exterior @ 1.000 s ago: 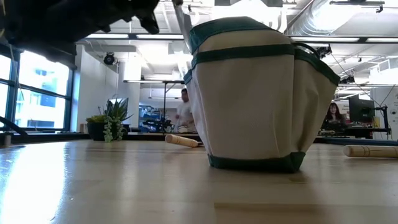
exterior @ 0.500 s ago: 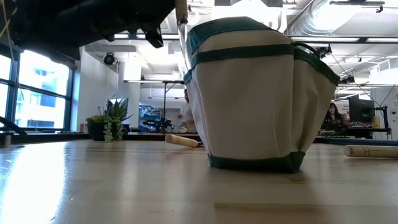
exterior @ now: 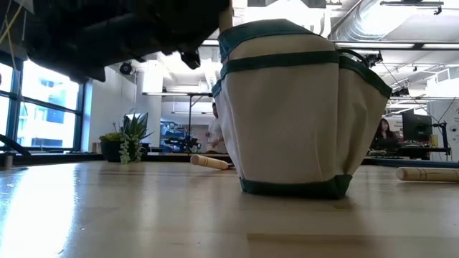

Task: Pick & Place Garden tools in Gardening bag
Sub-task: Put the bottom left trowel into the light brown gardening bag, then put the left green shear scissors into the light brown gardening bag

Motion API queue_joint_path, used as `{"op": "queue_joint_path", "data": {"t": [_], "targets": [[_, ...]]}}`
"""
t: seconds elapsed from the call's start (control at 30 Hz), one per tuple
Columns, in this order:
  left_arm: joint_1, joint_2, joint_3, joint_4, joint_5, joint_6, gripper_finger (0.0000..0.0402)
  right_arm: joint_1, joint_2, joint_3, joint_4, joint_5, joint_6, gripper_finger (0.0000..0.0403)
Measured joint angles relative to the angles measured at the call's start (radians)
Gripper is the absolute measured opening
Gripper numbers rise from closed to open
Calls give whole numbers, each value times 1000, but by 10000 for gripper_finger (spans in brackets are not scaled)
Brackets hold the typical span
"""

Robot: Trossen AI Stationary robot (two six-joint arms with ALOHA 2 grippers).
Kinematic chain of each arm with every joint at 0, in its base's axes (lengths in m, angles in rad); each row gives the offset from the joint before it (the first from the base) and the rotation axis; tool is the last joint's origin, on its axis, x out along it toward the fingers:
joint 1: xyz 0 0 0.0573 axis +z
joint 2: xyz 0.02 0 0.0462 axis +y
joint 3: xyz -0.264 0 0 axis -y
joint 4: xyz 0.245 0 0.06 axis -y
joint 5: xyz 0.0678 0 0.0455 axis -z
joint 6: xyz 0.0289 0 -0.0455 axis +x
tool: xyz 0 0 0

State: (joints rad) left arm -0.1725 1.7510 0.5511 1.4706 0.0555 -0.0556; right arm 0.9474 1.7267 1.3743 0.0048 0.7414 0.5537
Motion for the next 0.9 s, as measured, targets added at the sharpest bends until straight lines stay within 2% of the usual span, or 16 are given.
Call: {"op": "queue_joint_path", "data": {"t": [0.37,0.63,0.9], "targets": [[9,68,8,-22,6,-21,58,2,0,0,-1,-8,12,197],[9,68,8,-31,6,-21,146,2,0,0,-1,-8,19,197],[9,68,8,-18,6,-21,159,2,0,0,-1,-8,19,197]]}}
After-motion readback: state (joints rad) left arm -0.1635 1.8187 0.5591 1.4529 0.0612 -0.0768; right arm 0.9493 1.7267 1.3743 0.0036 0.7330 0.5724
